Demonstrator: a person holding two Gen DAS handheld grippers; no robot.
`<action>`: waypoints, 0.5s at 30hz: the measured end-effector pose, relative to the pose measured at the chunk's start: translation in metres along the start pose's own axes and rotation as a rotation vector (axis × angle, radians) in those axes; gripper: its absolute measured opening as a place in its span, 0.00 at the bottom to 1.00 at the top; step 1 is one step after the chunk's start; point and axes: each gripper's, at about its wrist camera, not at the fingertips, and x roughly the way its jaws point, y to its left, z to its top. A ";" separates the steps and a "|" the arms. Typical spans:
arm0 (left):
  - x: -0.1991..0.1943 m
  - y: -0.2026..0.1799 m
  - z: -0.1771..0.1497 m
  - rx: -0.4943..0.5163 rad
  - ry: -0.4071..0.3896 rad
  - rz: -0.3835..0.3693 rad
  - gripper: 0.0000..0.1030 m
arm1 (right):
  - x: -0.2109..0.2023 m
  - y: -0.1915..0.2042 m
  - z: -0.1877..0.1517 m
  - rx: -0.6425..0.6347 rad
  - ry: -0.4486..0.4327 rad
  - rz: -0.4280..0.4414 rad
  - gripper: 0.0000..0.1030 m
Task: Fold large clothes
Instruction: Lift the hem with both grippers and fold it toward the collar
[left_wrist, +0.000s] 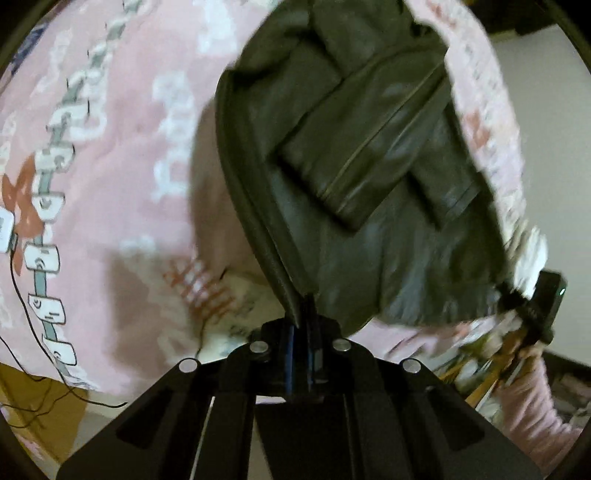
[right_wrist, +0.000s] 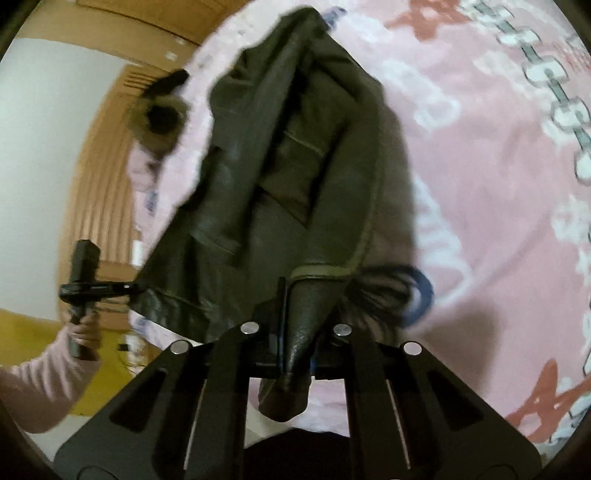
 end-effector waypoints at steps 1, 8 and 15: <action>-0.007 -0.009 0.007 0.003 -0.022 -0.001 0.04 | -0.006 0.003 0.011 0.006 -0.016 0.037 0.08; -0.036 -0.062 0.068 -0.008 -0.164 0.027 0.04 | -0.019 0.032 0.093 -0.035 -0.092 0.168 0.08; -0.080 -0.082 0.136 -0.021 -0.263 0.108 0.04 | -0.050 0.050 0.172 -0.024 -0.196 0.267 0.08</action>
